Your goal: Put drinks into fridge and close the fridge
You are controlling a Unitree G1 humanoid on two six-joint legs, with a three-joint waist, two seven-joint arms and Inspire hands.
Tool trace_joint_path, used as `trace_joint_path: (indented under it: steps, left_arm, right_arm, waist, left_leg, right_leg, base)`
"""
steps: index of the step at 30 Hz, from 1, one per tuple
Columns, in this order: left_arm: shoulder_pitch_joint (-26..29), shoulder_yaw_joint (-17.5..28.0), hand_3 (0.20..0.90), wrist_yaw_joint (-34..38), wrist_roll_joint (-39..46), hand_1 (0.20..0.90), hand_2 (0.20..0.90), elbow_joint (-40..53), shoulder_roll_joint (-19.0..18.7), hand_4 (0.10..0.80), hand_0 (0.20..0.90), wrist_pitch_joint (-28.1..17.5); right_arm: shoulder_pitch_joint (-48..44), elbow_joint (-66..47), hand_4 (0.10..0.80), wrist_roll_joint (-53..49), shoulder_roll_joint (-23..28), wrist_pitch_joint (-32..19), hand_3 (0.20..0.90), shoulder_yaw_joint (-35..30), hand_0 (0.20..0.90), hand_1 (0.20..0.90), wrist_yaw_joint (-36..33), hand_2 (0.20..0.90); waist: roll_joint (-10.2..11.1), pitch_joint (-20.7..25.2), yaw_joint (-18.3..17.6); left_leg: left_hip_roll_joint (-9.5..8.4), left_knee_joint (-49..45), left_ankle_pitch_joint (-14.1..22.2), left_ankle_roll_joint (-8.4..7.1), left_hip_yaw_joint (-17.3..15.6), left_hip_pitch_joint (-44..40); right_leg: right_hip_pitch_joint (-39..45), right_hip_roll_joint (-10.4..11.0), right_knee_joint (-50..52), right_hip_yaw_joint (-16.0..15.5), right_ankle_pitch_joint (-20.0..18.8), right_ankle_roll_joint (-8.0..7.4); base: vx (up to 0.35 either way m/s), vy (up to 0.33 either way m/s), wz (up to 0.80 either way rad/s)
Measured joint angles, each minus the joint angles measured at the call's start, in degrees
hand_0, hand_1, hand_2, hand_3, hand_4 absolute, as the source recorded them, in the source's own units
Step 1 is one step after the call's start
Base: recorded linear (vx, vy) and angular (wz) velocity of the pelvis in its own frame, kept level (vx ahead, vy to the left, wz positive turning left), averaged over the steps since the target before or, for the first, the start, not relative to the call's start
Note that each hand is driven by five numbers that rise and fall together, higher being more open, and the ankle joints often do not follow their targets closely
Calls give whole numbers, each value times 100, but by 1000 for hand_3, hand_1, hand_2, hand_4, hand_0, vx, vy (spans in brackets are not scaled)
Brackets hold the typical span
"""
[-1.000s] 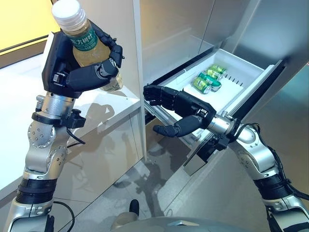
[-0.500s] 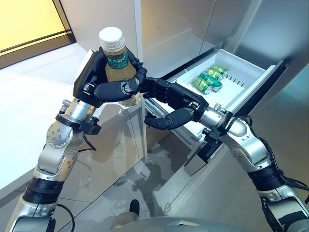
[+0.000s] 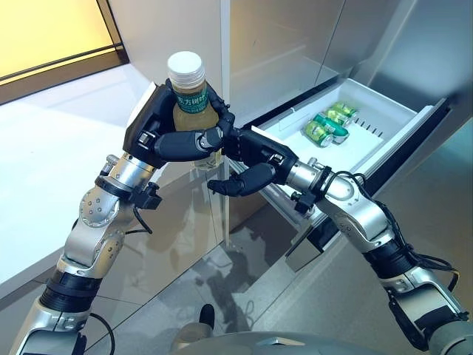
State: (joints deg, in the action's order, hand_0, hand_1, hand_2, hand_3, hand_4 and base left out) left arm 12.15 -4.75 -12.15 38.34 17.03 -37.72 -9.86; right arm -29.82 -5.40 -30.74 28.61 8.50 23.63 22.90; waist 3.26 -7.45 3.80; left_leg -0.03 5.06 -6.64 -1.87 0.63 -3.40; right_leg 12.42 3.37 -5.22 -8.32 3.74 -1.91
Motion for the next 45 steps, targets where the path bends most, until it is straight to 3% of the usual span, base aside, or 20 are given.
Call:
trace_joint_path:
  steps: [13,14,16,18,36,37,38,45]
  left_arm:
    - [46,-7,200,-145,6,300,300,0,28,100,300,100]
    - [46,-7,200,-165,13,300,300,0,29,100,300,100]
    - [51,-8,200,-216,29,300,300,0,44,100,300,100]
    - [53,-8,200,-227,32,300,300,0,73,100,300,101]
    - [141,-17,200,-412,300,300,300,-1,107,100,300,250]
    - [145,-17,749,-436,300,771,771,-1,106,649,771,250]
    - [156,-17,900,-471,297,900,900,-1,106,800,900,250]
    - [400,-13,900,-451,266,900,900,2,103,800,900,213]
  right_arm:
    - [-251,102,800,-185,-78,27,900,59,900,900,-207,900]
    - [-259,102,734,-191,-78,28,834,109,844,844,-234,844]
    - [-290,102,262,-192,-81,56,362,244,439,439,-255,439]
    - [-304,102,100,-196,-94,77,200,327,300,300,-262,300]
    - [-476,319,100,-229,-134,143,200,431,300,300,-351,300]
    - [-476,319,100,-229,-144,143,200,431,300,300,-365,300]
    - [-476,319,100,-229,-161,143,200,432,300,300,-374,300]
    - [-474,324,100,-207,-129,143,200,449,300,300,-433,300]
  waist:
    - [-1,1,131]
    - [-1,1,132]
    - [-1,1,128]
    - [-2,1,131]
    - [-4,3,183]
    - [-4,3,185]
    - [-4,3,185]
    - [-5,3,188]
  left_leg:
    - [-9,0,-6,6,34,7]
    - [-9,0,-7,6,34,6]
    - [-8,0,-7,6,34,7]
    - [-8,0,-7,6,35,7]
    - [-10,0,-11,7,50,11]
    - [-10,0,-11,7,50,11]
    - [-10,0,-11,7,51,12]
    - [-10,0,-11,7,53,18]
  right_leg:
    - [10,-2,0,-29,0,0]
    - [10,-2,0,-29,0,0]
    - [9,-3,0,-29,0,0]
    - [10,-2,0,-29,0,0]
    - [13,-3,0,-43,1,0]
    - [13,-2,0,-43,1,0]
    - [12,-3,0,-43,1,0]
    - [8,-3,0,-44,1,0]
  base:
    - [1,0,0]
    - [0,0,0]
    - [0,0,0]
    - [0,0,0]
    - [0,0,0]
    - [0,0,0]
    - [0,0,0]
    - [0,0,0]
